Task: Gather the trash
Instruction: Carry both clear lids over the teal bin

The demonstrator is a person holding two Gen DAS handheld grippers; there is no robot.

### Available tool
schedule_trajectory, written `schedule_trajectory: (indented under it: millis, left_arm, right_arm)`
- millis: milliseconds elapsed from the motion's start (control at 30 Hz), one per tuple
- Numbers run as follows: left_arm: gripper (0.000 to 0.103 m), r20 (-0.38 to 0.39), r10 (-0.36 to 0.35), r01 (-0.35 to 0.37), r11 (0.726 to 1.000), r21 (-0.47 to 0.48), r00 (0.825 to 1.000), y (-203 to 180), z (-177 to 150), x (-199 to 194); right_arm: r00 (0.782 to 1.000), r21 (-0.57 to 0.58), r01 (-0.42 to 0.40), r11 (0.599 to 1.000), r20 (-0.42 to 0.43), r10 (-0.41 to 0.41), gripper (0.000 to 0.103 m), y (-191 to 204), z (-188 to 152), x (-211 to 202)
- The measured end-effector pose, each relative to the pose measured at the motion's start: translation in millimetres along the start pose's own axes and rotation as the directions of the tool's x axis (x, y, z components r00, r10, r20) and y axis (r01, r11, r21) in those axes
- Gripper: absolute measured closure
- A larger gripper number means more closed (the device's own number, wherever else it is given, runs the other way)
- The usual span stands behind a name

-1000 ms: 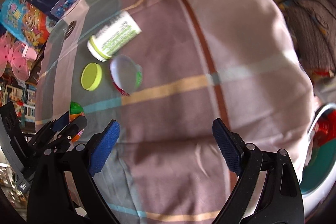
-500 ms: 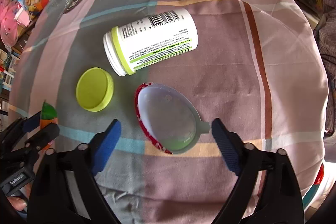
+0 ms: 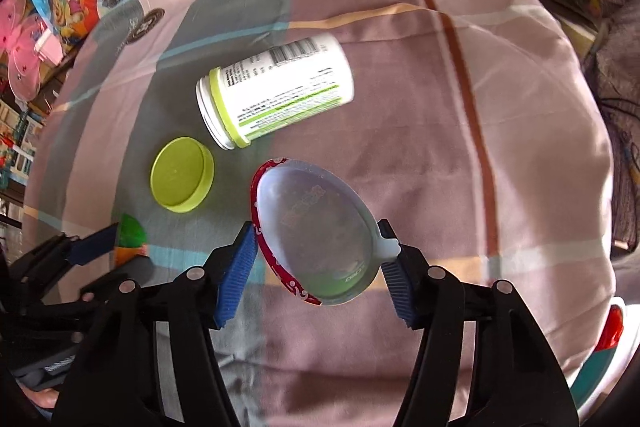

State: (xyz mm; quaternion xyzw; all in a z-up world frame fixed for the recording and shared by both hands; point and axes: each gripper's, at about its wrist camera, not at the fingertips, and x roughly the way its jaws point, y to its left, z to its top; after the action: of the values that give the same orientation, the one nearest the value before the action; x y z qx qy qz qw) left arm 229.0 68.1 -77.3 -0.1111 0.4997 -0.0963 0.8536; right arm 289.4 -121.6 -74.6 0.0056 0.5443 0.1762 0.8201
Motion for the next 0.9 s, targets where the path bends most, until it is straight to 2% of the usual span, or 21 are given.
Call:
schedule_trajectory:
  millis: [200,500,733,900]
  left_arm:
    - [0.048,0.001,-0.012,0.012,0.998,0.064,1.000,-32.6,-6.9,-3.8]
    - [0.048,-0.010,-0.043,0.045,0.981,0.191,0.999,-102.8,-23.1,-7.8]
    - [0.048,-0.023,-0.081,0.084,0.956,0.281,0.996,-160.3,-36.0,-8.1]
    - [0.048,-0.046,-0.111,0.121,0.923,0.366,0.993,-209.5,-43.9,-5.1]
  right_arm:
    - [0.999,0.082,-0.020,0.996,0.031,0.018,0.045,-30.5,-25.2,-31.3]
    - [0.996,0.203,-0.030,0.979,0.091,0.012,0.044,-81.7,-76.2,-78.7]
    - [0.988,0.285,-0.025,0.958,0.150,-0.019,0.044,-124.1,-112.0,-115.2]
    - [0.979,0.379,-0.015,0.925,0.195,-0.064,0.044,-168.4,-146.8,-143.5]
